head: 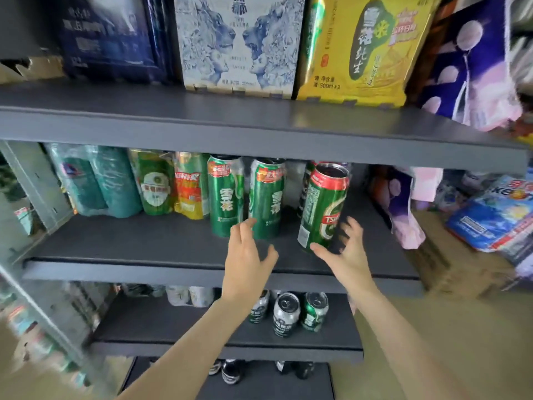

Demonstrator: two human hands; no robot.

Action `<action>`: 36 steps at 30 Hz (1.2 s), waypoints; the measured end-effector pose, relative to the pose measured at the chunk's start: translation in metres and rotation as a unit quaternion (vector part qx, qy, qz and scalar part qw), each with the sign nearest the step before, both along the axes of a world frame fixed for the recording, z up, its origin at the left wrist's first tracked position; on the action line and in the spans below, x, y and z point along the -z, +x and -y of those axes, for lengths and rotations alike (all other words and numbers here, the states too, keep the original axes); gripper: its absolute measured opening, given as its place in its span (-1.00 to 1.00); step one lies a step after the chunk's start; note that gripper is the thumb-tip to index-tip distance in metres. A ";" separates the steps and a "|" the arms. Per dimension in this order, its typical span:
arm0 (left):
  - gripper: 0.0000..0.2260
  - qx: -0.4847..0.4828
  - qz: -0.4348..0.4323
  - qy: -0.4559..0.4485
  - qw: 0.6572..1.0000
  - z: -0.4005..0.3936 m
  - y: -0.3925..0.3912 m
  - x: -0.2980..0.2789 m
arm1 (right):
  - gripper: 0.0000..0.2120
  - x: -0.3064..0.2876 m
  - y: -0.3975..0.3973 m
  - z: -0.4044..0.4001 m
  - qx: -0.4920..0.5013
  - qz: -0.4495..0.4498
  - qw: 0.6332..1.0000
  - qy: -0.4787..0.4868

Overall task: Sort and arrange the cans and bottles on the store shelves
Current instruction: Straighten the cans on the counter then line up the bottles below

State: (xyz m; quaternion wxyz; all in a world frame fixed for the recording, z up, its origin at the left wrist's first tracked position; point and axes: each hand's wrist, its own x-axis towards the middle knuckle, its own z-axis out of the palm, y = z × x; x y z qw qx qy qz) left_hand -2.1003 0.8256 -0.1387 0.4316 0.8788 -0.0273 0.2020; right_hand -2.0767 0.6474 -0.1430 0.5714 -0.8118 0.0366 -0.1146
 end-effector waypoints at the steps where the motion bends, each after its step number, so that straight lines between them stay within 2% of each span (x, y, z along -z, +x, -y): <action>1: -0.54 -0.012 -0.006 -0.013 1.000 0.004 0.002 0.004 | -0.16 0.000 0.005 0.001 -0.010 0.004 1.000 0.004; 4: -0.45 -0.037 -0.020 -0.019 0.999 0.012 0.011 0.007 | -0.30 -0.005 0.015 0.007 -0.021 0.022 1.000 0.004; 8: -0.28 -0.047 -0.017 -0.021 0.999 0.018 0.033 0.001 | -0.44 -0.007 0.018 0.016 -0.051 0.033 0.997 -0.042; 13: -0.28 -0.058 0.031 -0.013 0.998 0.020 0.049 0.008 | -0.51 -0.005 0.023 0.024 -0.083 0.051 0.995 -0.033; 14: -0.30 -0.061 0.043 -0.010 0.997 0.021 0.049 0.011 | -0.56 -0.005 0.023 0.027 -0.094 0.049 0.994 -0.002; 17: -0.36 -0.083 0.095 -0.014 0.992 0.025 0.046 0.019 | -0.78 -0.007 0.028 0.041 -0.088 0.070 0.977 0.183; 19: -0.44 -0.098 0.162 -0.021 0.982 0.029 0.042 0.022 | -0.85 -0.008 0.041 0.050 -0.028 0.101 0.976 0.192; 21: -0.54 -0.062 0.217 -0.038 0.974 0.035 0.038 0.023 | -0.78 -0.008 0.063 0.056 0.046 0.122 0.979 0.156; 23: -0.56 0.011 0.228 -0.063 0.972 0.046 0.037 0.021 | -0.61 -0.012 0.092 0.062 0.092 0.128 0.981 0.117; 26: -0.36 0.100 0.183 -0.083 0.974 0.066 0.043 0.017 | -0.39 -0.018 0.139 0.073 0.104 0.099 0.989 0.047; 29: -0.27 0.119 0.168 -0.079 0.975 0.078 0.054 0.019 | -0.35 -0.025 0.178 0.074 0.056 0.074 0.995 0.035; 32: -0.27 0.101 0.169 -0.060 0.979 0.080 0.060 0.027 | -0.37 -0.022 0.202 0.068 0.047 0.070 0.996 -0.034; 36: -0.27 0.107 0.168 -0.023 0.980 0.078 0.061 0.030 | -0.36 -0.018 0.196 0.059 0.067 0.086 0.994 -0.015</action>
